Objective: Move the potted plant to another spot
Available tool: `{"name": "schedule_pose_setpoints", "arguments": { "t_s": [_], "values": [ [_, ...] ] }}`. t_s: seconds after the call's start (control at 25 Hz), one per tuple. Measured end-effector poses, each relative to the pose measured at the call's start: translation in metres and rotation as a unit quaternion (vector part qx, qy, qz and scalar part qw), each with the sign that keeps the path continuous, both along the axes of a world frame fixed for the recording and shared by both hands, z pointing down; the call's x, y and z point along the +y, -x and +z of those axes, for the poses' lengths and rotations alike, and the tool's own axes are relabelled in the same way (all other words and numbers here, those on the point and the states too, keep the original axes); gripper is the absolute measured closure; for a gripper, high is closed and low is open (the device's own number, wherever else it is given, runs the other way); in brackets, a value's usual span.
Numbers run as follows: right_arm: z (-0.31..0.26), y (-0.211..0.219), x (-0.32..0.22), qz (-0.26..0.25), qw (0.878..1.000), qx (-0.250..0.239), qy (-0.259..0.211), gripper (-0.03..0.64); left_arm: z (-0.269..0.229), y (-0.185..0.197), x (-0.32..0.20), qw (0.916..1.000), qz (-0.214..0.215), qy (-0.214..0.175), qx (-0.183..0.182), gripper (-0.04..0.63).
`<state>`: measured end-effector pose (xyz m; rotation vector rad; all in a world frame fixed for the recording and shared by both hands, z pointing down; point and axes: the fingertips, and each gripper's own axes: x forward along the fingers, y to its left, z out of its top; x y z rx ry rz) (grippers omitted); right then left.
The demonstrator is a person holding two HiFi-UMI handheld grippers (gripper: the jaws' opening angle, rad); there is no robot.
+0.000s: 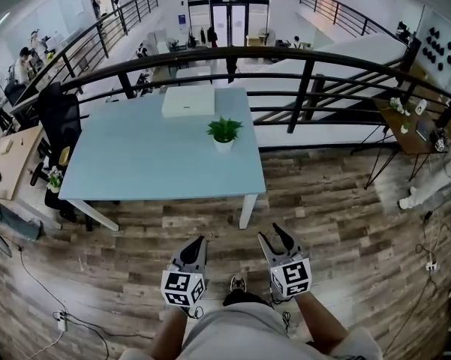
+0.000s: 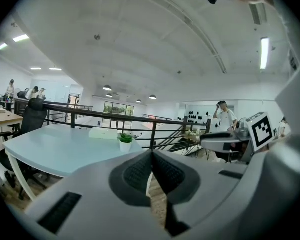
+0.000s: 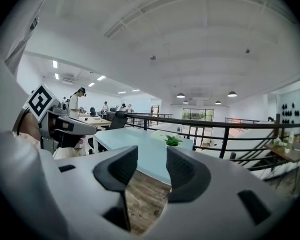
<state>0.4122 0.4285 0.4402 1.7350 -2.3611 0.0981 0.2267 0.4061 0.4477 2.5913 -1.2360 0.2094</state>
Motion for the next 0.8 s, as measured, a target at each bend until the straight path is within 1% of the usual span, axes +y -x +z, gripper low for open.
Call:
{"name": "schedule_pose_setpoints", "arguments": {
  "t_s": [0.16, 0.28, 0.4, 0.56, 0.68, 0.8],
  "values": [
    [0.006, -0.012, -0.023, -0.01, 1.0, -0.002, 0.004, 0.41, 0.002, -0.011, -0.027, 0.9999, 0.004, 0.008, -0.01, 0.583],
    [0.013, -0.021, -0.041, -0.017, 1.0, 0.004, 0.007, 0.403, 0.01, -0.023, -0.047, 0.9998, 0.004, 0.014, -0.013, 0.583],
    [0.025, -0.027, -0.06, -0.019, 1.0, 0.003, 0.024, 0.392, 0.015, -0.028, -0.066, 0.9996, 0.001, 0.02, -0.018, 0.583],
    [0.038, -0.021, -0.085, -0.024, 0.999, -0.009, 0.043, 0.385, 0.018, -0.017, -0.091, 0.9994, -0.008, 0.025, -0.024, 0.583],
    [0.047, -0.02, -0.11, -0.014, 0.998, -0.011, 0.056, 0.361, 0.027, -0.008, -0.11, 0.9991, -0.01, 0.035, -0.021, 0.583],
    [0.047, -0.014, -0.139, -0.006, 0.998, -0.011, 0.059, 0.346, 0.031, 0.004, -0.135, 0.9991, -0.009, 0.038, -0.015, 0.583]
  ]
}}
